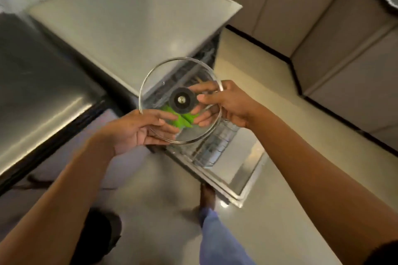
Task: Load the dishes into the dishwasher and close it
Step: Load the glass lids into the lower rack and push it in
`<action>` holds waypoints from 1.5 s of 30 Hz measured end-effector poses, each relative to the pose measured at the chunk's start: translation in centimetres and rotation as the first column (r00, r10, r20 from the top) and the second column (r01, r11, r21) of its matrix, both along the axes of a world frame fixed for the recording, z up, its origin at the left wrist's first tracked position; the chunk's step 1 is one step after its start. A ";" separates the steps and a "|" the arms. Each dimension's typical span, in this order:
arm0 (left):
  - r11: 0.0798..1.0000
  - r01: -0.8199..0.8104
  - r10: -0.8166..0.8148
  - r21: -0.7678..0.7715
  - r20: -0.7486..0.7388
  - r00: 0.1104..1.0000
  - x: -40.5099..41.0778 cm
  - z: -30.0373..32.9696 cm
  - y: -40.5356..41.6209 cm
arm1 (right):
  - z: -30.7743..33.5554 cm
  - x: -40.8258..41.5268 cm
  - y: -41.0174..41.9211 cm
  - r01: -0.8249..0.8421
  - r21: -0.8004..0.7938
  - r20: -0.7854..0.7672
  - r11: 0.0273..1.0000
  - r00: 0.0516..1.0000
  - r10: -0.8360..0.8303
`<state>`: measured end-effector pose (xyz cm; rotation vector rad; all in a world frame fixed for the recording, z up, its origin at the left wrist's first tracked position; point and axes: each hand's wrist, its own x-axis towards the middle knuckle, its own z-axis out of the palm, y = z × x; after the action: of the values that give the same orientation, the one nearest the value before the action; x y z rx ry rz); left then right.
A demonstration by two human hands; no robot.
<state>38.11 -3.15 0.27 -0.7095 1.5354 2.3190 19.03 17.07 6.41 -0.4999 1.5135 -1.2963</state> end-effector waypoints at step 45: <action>0.698 0.520 -0.148 -0.492 0.611 0.777 -21.3 -51.1 6.6 | -49.1 -26.1 2.5 0.169 0.273 -0.885 0.947 0.430 0.178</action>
<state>16.81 3.42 -50.81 -0.9929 1.9509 1.1265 -7.05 19.56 -42.73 -1.1020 2.5784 -0.6777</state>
